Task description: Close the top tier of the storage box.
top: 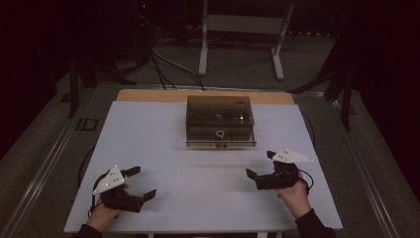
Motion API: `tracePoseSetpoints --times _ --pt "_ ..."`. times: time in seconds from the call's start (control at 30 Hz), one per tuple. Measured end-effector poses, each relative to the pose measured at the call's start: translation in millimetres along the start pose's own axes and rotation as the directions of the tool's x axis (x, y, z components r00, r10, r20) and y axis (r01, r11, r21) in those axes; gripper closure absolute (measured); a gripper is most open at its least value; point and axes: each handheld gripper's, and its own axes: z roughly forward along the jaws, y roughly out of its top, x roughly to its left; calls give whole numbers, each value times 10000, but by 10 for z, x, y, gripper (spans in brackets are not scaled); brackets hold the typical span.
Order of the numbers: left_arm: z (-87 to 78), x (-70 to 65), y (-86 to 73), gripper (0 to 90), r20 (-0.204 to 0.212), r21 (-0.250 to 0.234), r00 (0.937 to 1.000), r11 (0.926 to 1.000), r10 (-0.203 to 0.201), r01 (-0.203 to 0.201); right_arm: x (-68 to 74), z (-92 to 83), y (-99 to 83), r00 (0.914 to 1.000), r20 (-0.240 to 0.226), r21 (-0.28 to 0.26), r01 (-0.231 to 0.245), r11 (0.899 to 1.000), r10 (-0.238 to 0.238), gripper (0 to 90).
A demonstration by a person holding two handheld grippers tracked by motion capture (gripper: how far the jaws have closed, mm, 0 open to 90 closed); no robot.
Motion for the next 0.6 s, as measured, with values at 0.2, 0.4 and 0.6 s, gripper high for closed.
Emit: tracePoseSetpoints --times 0.2,0.4,0.6 --pt "1 1 0 0 -10 -12 10000 10000 -38 38 50 58 75 9998 179 -94 102 9999 -100 0" --pt "-1 -1 1 0 1 -18 10000 10000 -26 26 98 100 127 9987 517 -329 -27 9995 44 0" --pt "-1 -1 2 0 5 -14 10000 10000 -20 20 142 166 157 9971 759 -304 -1 9995 24 0"
